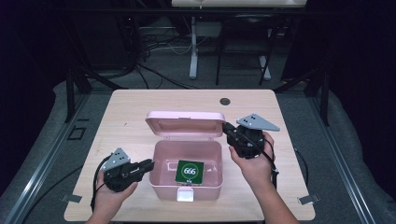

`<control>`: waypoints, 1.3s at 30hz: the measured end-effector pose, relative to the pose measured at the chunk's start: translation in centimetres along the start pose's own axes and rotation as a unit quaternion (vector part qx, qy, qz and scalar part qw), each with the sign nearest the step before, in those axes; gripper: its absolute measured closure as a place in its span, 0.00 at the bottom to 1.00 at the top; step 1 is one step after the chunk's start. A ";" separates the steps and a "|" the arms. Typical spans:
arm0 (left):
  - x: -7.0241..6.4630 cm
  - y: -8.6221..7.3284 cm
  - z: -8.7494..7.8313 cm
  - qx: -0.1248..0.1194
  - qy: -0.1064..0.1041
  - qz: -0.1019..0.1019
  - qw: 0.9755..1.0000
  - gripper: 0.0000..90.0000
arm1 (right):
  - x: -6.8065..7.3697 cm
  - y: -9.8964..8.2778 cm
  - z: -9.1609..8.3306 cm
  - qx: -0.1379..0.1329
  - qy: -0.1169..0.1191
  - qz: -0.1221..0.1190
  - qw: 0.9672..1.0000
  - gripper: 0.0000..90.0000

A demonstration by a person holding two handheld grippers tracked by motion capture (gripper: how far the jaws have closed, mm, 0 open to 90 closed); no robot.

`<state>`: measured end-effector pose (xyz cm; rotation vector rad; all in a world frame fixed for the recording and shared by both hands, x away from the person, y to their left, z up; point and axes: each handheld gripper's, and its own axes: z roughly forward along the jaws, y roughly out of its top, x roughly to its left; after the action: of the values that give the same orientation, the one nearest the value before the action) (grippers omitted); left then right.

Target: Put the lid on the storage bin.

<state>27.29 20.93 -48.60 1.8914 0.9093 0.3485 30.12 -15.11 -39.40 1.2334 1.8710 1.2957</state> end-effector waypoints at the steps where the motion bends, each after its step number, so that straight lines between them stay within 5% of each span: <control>1: 0.0 0.0 0.0 -0.001 0.001 0.000 1.000 0.88 | 0.0 -0.1 -0.1 -0.002 0.001 0.001 1.000 0.95; 15: 0.3 0.1 0.0 -0.003 0.002 -0.006 1.000 0.85 | 0.7 -1.5 -1.1 -0.012 0.001 -0.001 1.000 0.95; 21: 0.9 0.7 -1.0 -0.028 0.012 -0.023 0.999 0.77 | 0.6 -1.7 -1.2 -0.012 0.010 0.008 1.000 0.94; 33: 0.7 4.8 -2.8 -0.087 0.046 0.020 0.995 0.71 | 0.4 -1.9 -1.4 -0.013 0.022 0.018 1.000 0.93; 39: 0.3 6.8 -3.1 -0.093 0.057 0.036 0.993 0.69 | 0.3 -2.0 -1.4 -0.015 0.024 0.018 0.999 0.93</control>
<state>28.67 21.43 -41.30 1.7497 0.8548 0.5701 28.10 -15.61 -40.69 1.2374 1.8639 1.3788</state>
